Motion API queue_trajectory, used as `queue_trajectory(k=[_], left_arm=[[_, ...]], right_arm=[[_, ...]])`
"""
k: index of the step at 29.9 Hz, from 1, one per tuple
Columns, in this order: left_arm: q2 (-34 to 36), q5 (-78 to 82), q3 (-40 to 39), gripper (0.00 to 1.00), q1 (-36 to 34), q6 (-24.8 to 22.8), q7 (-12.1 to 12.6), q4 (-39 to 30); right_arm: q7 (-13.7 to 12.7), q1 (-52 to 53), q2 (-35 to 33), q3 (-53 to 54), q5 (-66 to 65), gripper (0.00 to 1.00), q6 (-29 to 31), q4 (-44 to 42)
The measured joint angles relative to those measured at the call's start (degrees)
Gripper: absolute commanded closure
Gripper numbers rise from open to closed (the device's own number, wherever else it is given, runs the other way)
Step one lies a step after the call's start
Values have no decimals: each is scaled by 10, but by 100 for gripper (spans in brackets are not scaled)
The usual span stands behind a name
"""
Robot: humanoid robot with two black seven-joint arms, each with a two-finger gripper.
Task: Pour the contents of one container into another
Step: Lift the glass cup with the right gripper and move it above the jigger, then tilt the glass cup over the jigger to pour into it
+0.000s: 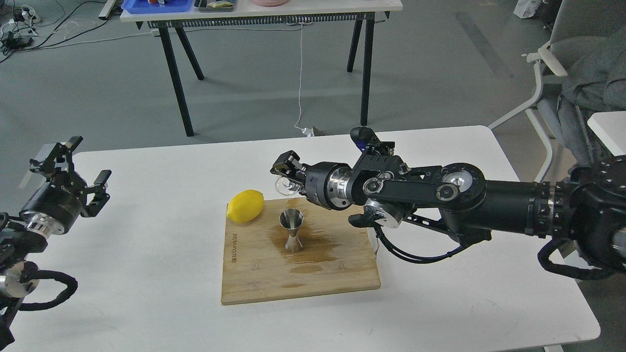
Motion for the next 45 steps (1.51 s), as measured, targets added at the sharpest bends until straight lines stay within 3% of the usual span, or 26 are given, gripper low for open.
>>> queue_trajectory(k=[12, 23, 45], left_arm=[[0, 0, 0, 1, 0, 0, 0, 5], [-1, 0, 0, 1, 0, 0, 0, 5], [-1, 0, 0, 1, 0, 0, 0, 5]], right_arm=[[3, 3, 3, -27, -53, 66, 1, 4], [30, 3, 2, -43, -100, 66, 3, 13], [59, 4, -1, -71, -172, 66, 0, 12]])
